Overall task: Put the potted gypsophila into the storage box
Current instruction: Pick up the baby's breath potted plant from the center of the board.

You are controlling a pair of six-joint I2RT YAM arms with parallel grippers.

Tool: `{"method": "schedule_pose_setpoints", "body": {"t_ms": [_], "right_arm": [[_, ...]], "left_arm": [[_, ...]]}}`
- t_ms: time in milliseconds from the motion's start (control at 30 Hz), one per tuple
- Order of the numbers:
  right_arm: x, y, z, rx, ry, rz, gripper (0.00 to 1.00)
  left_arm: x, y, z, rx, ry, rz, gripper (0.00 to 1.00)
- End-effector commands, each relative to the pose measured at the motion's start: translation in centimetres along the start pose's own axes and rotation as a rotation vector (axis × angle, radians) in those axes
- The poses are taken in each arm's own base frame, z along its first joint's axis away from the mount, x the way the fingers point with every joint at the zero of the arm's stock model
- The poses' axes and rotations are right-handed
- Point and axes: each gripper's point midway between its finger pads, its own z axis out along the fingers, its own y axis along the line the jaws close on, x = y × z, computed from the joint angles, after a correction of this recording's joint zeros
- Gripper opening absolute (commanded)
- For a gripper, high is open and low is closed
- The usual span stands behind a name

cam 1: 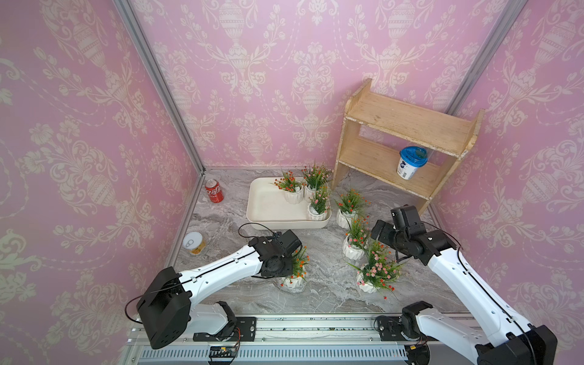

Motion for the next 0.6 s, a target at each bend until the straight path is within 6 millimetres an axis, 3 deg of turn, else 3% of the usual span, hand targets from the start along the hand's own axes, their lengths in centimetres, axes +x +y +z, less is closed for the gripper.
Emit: {"method": "schedule_pose_setpoints", "body": {"t_ms": [0,333,567], "right_arm": [[0.1,-0.3,0.1,0.014,0.014,-0.007,1.00],[0.2,-0.2,0.1,0.007,0.017,-0.001,1.00],[0.1,-0.1,-0.2,0.003,0.015,-0.001,1.00]], "left_arm": [[0.7,0.6,0.6,-0.022,0.025,-0.001,0.17],[0.5,0.8,0.1,-0.025,0.011,0.007,0.01],[-0.2,1.0,-1.0,-0.048,-0.017,0.033,0.00]]}}
